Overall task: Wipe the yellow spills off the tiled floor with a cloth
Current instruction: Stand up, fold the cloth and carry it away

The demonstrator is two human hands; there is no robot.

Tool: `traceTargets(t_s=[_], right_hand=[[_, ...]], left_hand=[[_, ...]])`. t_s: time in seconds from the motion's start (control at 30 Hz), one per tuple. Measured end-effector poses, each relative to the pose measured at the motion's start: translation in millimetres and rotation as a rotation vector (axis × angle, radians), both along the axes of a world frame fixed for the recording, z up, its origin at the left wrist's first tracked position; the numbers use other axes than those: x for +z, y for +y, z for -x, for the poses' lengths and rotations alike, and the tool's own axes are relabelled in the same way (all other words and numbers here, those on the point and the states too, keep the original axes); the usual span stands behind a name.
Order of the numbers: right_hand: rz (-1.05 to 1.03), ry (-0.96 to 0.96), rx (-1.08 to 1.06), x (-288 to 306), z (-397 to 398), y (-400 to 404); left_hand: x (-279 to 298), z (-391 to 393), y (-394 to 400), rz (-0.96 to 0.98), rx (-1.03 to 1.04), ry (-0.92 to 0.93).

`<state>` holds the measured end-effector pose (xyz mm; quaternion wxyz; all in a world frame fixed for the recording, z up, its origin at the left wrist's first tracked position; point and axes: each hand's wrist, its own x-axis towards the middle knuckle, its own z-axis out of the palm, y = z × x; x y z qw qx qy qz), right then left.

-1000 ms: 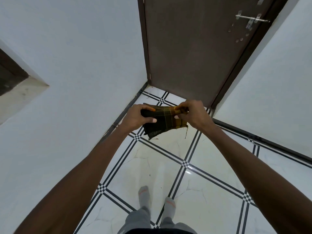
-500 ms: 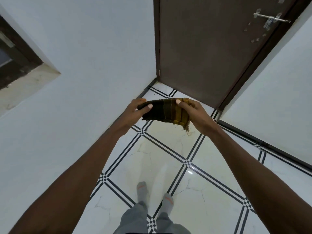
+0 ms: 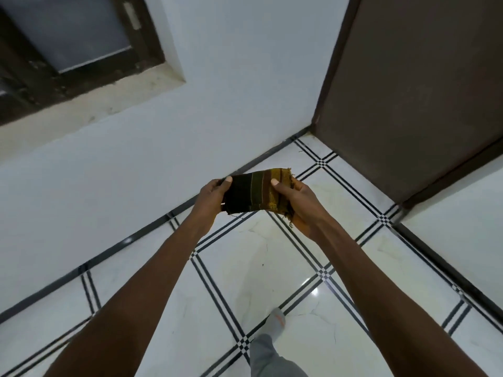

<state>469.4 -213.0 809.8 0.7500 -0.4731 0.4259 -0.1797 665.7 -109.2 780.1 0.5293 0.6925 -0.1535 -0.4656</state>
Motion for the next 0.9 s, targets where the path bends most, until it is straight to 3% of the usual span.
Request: traceTargets(t_s=[0.23, 0.43, 0.63, 0.9], right_hand=[[0.01, -0.01, 0.267, 3, -107, 126], [0.037, -0.006, 0.526, 6, -193, 297], [0.074, -0.029, 0.867, 20, -254, 514], [0.067, -0.099, 1.38, 40, -284, 787]], left_hand=[[-13, -69, 175, -0.053, 0.315, 0.096], [-7, -104, 408, 0.002, 0.593, 0.046], [26, -83, 640, 0.119, 0.965, 0.036], [47, -2, 883, 0.145, 1.48, -0.036]])
